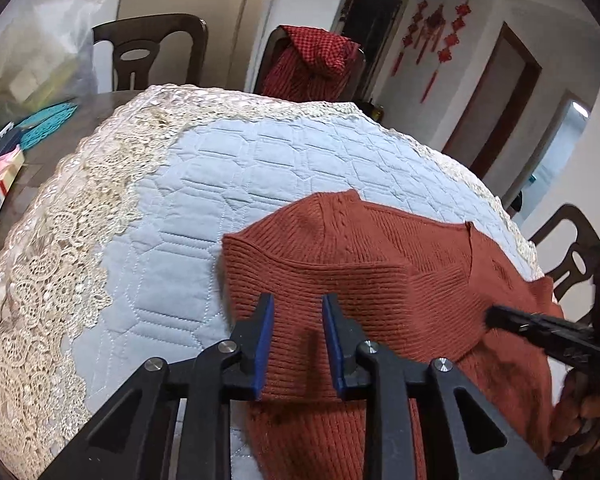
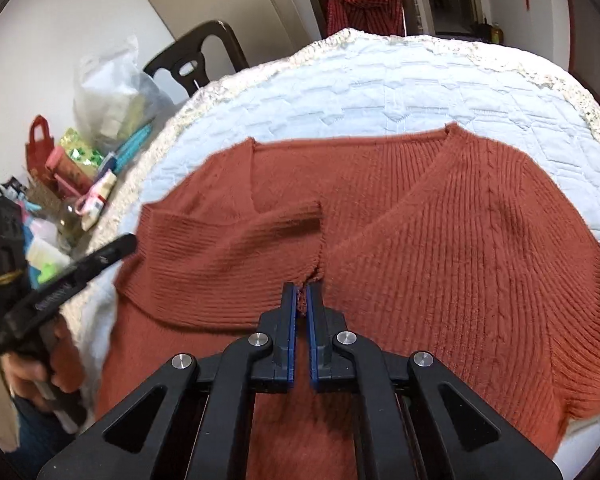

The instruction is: Fold small clothes

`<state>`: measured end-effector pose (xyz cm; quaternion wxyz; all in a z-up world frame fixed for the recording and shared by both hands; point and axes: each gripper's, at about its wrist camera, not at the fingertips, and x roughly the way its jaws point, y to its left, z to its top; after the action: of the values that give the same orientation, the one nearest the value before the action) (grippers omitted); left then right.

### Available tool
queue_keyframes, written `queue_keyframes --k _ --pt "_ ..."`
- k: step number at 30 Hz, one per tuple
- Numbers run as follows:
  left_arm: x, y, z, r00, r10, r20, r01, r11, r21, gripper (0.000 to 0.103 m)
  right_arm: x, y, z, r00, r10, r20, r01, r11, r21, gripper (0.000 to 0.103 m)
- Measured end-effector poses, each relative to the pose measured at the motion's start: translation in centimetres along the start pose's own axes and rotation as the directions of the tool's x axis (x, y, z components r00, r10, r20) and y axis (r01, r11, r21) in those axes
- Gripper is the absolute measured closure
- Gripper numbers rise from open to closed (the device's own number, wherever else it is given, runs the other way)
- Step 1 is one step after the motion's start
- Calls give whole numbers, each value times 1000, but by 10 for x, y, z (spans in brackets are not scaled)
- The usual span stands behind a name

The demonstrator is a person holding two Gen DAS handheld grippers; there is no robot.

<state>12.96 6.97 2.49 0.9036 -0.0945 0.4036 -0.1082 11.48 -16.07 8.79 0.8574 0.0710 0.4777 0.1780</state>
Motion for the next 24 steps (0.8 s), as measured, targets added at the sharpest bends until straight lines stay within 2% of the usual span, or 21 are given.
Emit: queue_keyframes --k 3,7,8,14,18,19,20,24 --pt "7 3 -3 1000 12 -24 -12 1000 6 77 -14 -5 -12 999 4 34 -4 1000 28 99" --pt "7 2 -3 1000 15 -20 -14 1000 17 77 -2 -17 -26 999 -2 -34 4 998 66 98" --pt "5 0 -3 1000 18 -20 -17 1000 20 77 -3 -18 -26 1000 9 -26 -7 997 80 98" --pt "-3 -9 8 999 37 23 -38 998 50 77 -18 -8 -4 998 -35 54 33 999 42 94" --pt "20 -4 9 997 65 -32 -64 997 35 77 11 -4 12 998 -58 14 58 998 -7 94" --pt "20 -5 7 997 66 -26 -65 997 40 77 26 -9 14 996 -82 -22 82 997 -4 94" --pt "18 -6 5 997 73 -20 -72 996 48 77 30 -12 16 997 -69 -24 69 998 3 94" --pt "-6 -10 -5 999 42 -9 -41 997 58 77 16 -12 15 998 -64 1 64 998 11 94"
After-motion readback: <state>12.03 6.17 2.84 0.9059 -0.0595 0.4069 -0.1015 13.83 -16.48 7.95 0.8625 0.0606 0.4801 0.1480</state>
